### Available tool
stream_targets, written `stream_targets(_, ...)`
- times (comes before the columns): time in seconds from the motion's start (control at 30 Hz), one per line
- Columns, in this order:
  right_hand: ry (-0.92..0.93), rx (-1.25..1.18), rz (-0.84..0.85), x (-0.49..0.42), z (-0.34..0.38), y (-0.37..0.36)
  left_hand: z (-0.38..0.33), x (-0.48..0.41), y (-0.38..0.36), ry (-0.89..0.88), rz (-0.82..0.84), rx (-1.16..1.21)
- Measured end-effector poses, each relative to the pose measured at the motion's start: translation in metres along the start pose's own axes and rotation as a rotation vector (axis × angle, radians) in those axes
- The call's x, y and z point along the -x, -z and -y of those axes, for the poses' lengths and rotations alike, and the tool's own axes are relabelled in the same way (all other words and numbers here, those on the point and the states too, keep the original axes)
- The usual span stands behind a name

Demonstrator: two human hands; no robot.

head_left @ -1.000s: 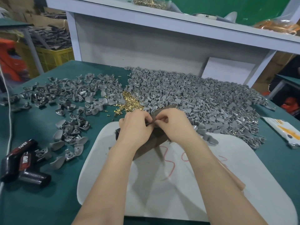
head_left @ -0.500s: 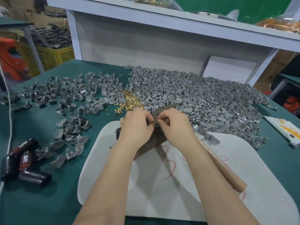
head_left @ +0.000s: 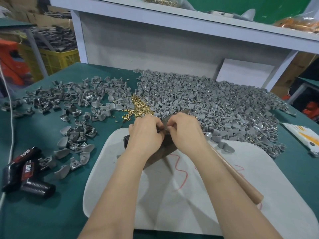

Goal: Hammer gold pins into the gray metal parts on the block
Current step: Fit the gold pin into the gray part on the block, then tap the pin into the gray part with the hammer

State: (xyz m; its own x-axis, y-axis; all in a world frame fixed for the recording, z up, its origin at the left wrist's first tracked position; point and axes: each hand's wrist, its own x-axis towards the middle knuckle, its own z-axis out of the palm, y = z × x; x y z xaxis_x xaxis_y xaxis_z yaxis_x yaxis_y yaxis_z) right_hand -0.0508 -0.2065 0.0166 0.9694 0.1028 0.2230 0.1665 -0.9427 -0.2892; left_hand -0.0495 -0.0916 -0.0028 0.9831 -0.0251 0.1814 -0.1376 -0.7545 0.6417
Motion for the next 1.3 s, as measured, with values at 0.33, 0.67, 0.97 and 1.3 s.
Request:
stream_targets(0.33,0.020,0.057,-0.077,-0.002,0.000,-0.011,-0.003,0.002,0.002,-0.026,-0.006,-0.010)
stream_targets(0.67,0.033,-0.065,-0.059,-0.002,-0.010,-0.006,-0.002,0.002,0.001,-0.006,-0.019,-0.006)
stream_targets(0.97,-0.391,0.004,0.205,0.011,-0.062,0.006,-0.001,0.000,-0.002,0.011,-0.022,-0.023)
stream_targets(1.3,-0.206,-0.165,-0.023,0.028,-0.062,0.033,-0.001,0.000,-0.002,0.042,-0.061,-0.009)
